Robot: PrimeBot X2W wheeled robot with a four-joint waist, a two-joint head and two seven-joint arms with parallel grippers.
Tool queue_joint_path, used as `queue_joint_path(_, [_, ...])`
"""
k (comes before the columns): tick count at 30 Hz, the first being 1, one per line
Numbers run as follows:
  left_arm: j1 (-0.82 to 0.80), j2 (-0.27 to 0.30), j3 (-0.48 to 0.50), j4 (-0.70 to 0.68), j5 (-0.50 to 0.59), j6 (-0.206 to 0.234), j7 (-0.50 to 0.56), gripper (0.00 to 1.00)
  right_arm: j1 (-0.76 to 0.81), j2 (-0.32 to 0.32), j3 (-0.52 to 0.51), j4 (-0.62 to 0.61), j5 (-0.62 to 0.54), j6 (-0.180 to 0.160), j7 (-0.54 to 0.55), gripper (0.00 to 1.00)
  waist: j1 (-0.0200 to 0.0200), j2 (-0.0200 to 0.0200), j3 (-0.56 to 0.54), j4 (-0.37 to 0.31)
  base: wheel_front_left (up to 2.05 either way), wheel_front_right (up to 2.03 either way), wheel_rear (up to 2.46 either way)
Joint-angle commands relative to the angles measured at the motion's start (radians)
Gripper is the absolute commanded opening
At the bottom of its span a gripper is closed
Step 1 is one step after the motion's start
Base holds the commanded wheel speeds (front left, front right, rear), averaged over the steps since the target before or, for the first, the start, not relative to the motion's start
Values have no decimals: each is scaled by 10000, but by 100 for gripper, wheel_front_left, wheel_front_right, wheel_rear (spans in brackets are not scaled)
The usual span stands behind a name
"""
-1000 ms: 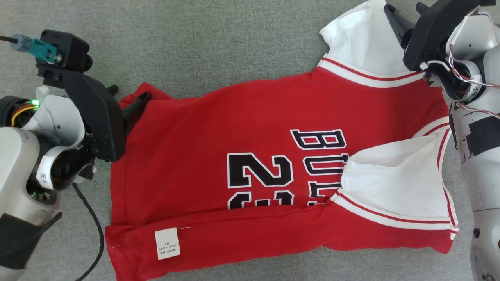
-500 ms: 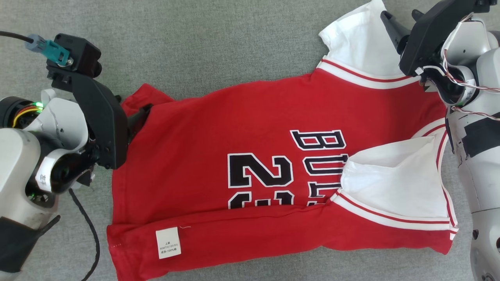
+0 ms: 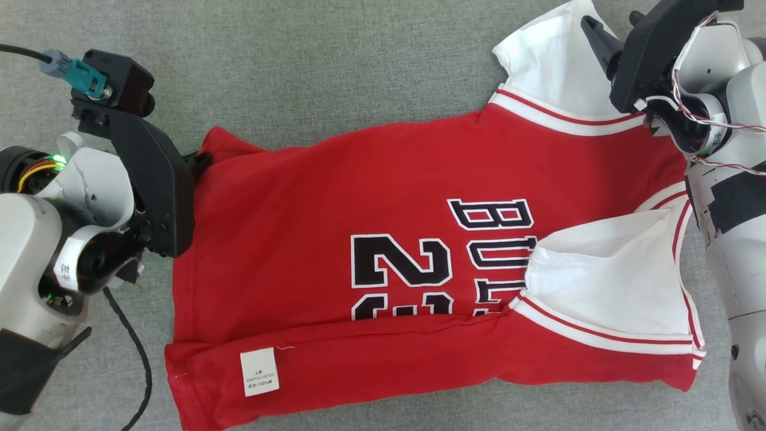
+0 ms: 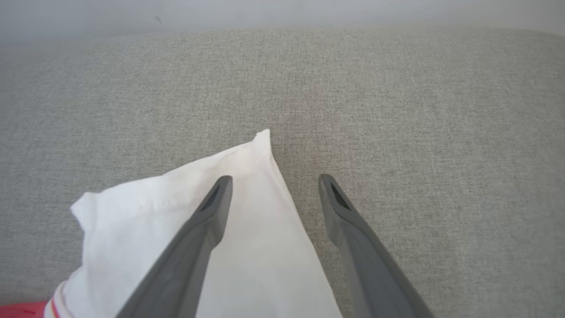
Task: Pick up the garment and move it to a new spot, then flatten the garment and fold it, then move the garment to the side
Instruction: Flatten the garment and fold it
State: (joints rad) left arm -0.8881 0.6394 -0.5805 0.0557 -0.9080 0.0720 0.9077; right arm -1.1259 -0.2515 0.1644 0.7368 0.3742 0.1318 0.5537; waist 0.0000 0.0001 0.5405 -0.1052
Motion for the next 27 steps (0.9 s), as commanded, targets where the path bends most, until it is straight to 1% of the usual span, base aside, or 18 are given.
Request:
queue_joint_path(1, [166,-39,-88,33,6,19,-47,0,-49,-89,11,84,-46,-20,22,100,0,-1,22,21,0,0,0])
queue_joint_path(7, [-15,-162,-41,61,99,-42,-308,0,-275,-165,-9,452,-145,-20,30,100,0,-1,142,175,0,0,0])
queue_joint_path(13, [-28,-307,-70,115,25,-87,-429,0,-429,-128,398,893,-45,-20,272,100,0,-1,228,320,0,0,0])
queue_joint_path(14, [-34,-341,-64,121,14,-104,-485,0,-430,-143,453,1000,-21,-20,322,90,0,-1,231,334,0,0,0])
queue_joint_path(15, [-49,-382,-56,138,19,-120,-546,0,-451,-164,490,1070,5,-20,357,42,0,-1,230,346,0,0,0])
queue_joint_path(16, [-49,-382,-56,138,19,-120,-546,0,-451,-164,490,1070,5,-20,357,42,0,-1,230,346,0,0,0])
queue_joint_path(17, [-72,-427,-45,159,34,-145,-628,0,-479,-220,477,1127,-5,-20,282,9,0,-1,224,358,0,0,0])
queue_joint_path(18, [-107,-481,-29,184,58,-169,-715,0,-508,-272,457,1141,-55,-20,136,0,0,-1,215,367,0,0,0])
queue_joint_path(20, [-162,-571,39,245,102,-168,-966,0,-600,-321,276,1171,-157,-20,-273,0,0,-1,188,374,0,0,0])
queue_joint_path(23, [-257,-638,197,429,258,-183,-1474,0,-770,-221,77,1286,-314,-20,-897,0,0,-1,143,360,0,0,0])
queue_joint_path(27, [-395,-794,453,804,527,-94,-2388,0,-876,-79,-79,1394,-434,-20,-1683,0,0,-1,56,349,0,0,0])
